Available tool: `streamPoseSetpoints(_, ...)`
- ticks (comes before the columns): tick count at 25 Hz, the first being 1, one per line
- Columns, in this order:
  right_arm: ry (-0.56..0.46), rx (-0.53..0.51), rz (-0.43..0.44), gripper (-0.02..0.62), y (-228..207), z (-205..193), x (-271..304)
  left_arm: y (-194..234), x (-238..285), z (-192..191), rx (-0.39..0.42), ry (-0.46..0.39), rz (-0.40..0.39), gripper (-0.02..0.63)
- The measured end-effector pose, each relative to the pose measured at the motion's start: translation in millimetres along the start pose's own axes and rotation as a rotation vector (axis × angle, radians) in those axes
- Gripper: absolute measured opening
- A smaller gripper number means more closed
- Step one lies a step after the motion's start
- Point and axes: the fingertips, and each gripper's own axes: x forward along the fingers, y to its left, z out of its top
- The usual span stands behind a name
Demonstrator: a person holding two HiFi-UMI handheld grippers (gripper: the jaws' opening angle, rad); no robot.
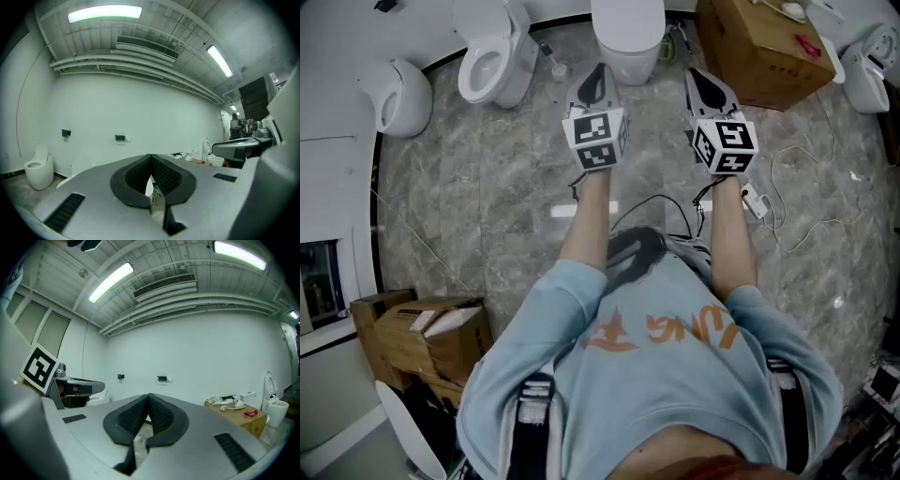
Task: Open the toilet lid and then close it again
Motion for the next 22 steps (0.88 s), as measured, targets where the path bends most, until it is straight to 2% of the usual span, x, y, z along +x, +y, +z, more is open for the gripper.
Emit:
streamPoseSetpoints(10,-0.026,0.063,-0.033,0.014,-15,-4,6,-10,11,-2,-0.004,0.003,-0.037,0.025)
streamPoseSetpoints(17,-0.028,0.154,-0.059,0.014,-43,-21,3,-2,13,-16,-0.020,0.027,0.005,0.024)
streamPoseSetpoints(22,-0.018,0.159,-0.028,0.014,-45,-30,8,7,13,-23,-0.021,0.044,0.035,0.023)
